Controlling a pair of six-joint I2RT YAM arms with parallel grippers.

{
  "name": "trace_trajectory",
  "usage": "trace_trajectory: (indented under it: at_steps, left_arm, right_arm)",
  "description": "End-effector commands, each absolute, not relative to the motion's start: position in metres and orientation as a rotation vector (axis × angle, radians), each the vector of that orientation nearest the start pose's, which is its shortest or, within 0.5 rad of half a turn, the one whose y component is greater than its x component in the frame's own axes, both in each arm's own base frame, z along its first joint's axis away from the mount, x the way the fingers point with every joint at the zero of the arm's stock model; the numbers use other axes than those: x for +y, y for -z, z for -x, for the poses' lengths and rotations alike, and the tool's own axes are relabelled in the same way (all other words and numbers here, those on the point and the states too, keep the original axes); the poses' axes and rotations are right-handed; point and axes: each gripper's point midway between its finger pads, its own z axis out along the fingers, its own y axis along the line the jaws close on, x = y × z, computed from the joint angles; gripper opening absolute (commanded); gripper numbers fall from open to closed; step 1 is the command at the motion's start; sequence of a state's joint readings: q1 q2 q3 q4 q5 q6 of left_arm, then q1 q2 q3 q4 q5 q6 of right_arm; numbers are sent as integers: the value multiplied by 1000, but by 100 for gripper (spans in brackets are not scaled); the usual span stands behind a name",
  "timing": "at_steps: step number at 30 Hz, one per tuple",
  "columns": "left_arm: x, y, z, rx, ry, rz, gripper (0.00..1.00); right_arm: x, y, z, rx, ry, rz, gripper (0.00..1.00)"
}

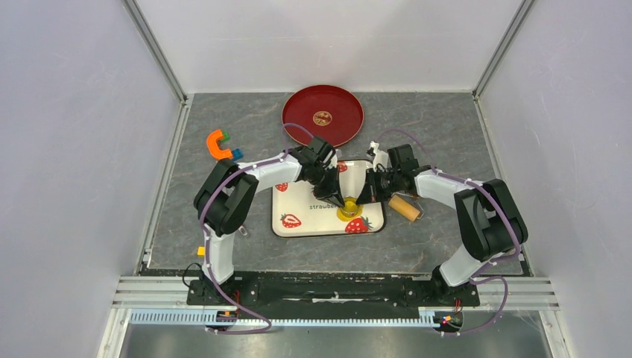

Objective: Roll out the dumpling wrappers from the dough

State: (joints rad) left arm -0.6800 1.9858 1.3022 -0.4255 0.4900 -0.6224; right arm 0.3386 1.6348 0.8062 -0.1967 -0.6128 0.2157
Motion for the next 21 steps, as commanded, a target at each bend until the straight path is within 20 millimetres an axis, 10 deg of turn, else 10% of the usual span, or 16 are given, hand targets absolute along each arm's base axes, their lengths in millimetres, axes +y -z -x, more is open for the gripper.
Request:
trace_trajectory:
  at_steps: [1, 21]
  left_arm:
    - [-323, 22, -234, 3054, 763, -341, 2]
    - [-303, 55, -206, 3170, 595, -375, 2]
  right_arm:
    - [154, 41, -202, 2946, -678, 438, 0]
    - [127, 63, -168, 3076, -530, 430, 0]
